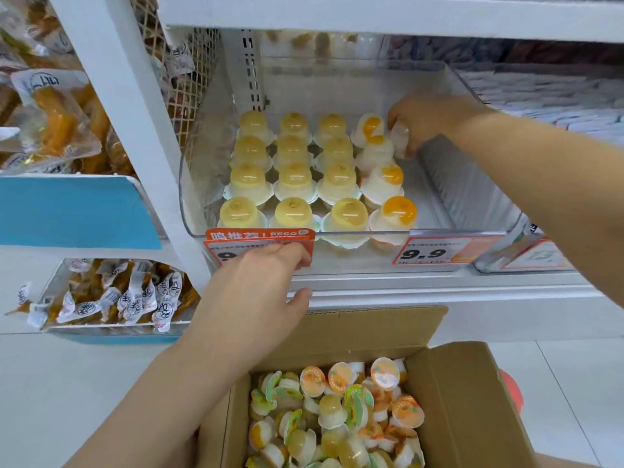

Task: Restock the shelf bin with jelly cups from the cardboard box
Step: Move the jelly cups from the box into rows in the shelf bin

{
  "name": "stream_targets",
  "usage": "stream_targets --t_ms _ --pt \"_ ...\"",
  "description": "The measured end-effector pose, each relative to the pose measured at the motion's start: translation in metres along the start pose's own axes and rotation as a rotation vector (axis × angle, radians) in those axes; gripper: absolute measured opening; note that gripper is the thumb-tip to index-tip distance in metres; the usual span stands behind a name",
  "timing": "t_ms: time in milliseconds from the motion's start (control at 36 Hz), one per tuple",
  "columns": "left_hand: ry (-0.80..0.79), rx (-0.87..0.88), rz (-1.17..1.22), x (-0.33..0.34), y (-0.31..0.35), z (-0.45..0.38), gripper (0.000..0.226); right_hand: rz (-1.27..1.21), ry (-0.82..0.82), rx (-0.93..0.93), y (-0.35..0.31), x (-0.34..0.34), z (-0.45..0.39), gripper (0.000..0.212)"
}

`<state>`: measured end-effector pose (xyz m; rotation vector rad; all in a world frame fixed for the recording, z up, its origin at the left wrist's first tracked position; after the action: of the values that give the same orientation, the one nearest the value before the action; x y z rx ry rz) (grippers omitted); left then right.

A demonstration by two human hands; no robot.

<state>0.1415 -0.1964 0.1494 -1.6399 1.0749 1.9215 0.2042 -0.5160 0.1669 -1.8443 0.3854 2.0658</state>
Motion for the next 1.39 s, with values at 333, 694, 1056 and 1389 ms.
stream_targets --t_ms 333,694,1056,1389 --pt "0.001 0.010 -0.002 0.000 0.001 0.000 0.031 0.098 0.014 -0.085 0.003 0.003 -0.008 0.069" --pt "0.004 0.043 0.014 0.002 0.003 0.006 0.036 0.016 0.151 -0.058 -0.005 -0.025 0.045 0.064" --pt "-0.132 0.056 0.295 0.040 -0.006 0.034 0.033 -1.041 0.490 -0.153 -0.043 0.022 0.282 0.039" --pt "-0.719 0.049 -0.171 0.279 -0.051 0.093 0.037 -0.546 -0.258 0.072 -0.034 0.324 0.297 0.042"
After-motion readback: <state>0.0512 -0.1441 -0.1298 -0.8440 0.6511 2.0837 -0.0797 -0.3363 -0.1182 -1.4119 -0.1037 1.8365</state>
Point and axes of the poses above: each hand's wrist, its own z-axis away from the middle knuckle, its own x-axis out of the palm, y = z × x, the point moved 10 cm from there along -z, towards the middle knuckle, and after that the axes turned 5 degrees about -x, right-handed, at the moved point
